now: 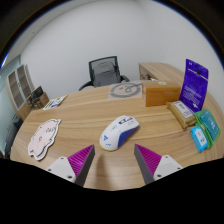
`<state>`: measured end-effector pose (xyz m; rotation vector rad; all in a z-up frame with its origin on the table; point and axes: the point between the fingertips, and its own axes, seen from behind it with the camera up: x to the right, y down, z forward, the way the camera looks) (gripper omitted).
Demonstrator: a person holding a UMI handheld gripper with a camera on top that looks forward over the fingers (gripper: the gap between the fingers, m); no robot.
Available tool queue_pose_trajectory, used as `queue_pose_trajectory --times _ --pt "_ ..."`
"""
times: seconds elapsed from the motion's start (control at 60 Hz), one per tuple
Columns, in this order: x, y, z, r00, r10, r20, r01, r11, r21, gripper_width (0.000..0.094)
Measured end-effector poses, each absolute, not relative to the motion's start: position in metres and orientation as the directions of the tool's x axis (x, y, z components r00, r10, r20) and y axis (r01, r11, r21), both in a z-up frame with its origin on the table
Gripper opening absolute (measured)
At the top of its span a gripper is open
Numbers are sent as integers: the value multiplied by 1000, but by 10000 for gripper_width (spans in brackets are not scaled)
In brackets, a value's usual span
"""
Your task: Arrange mouse
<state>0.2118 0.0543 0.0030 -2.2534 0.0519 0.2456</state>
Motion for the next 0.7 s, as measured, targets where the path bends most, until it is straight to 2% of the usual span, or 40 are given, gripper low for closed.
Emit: queue_pose_trajectory --times 0.333,0.45,0.533,0.567,0.583,0.7 --pt "198 143 -6 985 135 -111 -4 -616 -788 821" --pt "196 164 -11 985 174 3 109 -601 -792 818" --pt "192 172 -11 985 171 -9 94 -588 -803 729" --pt "191 173 -11 984 177 0 104 -578 -810 628" --pt "190 173 -11 983 181 1 106 -569 -815 540" --pt "189 171 -13 988 156 0 91 -581 -808 485"
